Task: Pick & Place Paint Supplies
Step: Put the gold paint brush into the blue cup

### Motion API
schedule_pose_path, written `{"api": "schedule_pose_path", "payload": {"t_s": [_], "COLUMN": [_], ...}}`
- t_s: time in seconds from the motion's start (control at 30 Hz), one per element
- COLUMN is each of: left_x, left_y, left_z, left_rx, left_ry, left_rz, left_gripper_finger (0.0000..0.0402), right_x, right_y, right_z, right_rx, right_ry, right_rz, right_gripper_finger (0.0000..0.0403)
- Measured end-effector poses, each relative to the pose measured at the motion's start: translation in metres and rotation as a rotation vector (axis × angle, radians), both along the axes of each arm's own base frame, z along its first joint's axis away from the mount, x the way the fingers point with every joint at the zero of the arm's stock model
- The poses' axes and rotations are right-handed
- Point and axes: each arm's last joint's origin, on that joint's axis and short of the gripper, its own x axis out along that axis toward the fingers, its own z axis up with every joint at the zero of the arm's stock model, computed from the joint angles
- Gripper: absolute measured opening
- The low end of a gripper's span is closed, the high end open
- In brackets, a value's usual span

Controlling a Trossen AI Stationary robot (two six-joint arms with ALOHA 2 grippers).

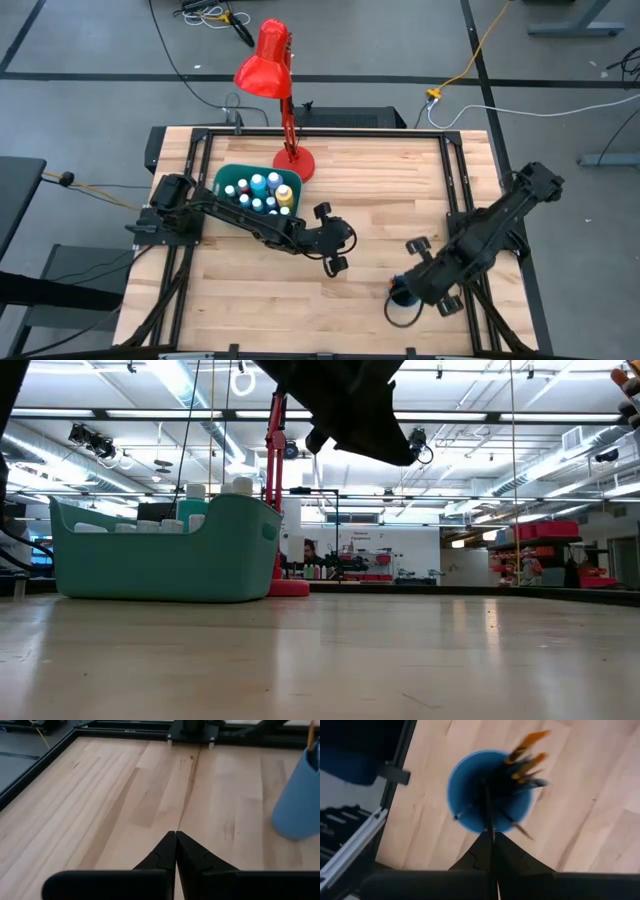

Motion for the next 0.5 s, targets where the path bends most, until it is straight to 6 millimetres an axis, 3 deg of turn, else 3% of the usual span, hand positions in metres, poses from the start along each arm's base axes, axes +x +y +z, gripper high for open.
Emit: {"api": "schedule_pose_path", "payload": {"t_s": [0.2,0.5], "left_x": [0.002,0.003], "left_y": [-0.001,-0.003], "left_z": [0.004,0.004], "left_rx": [-0.018,-0.051], "left_ry": [-0.048,-0.051], "left_rz": [0.001,-0.052], "left_gripper_finger": [0.0018,0.0018], "right_x": [0.011,0.025], "right_y": [0.019,0.031], "right_z": [-0.026,-0.052], "right_rx": [-0.067,-0.136], "right_ry": [0.063,0.107], "right_rz": [0.064,0.127], "right_gripper_finger": [0.0012,0.0088]}}
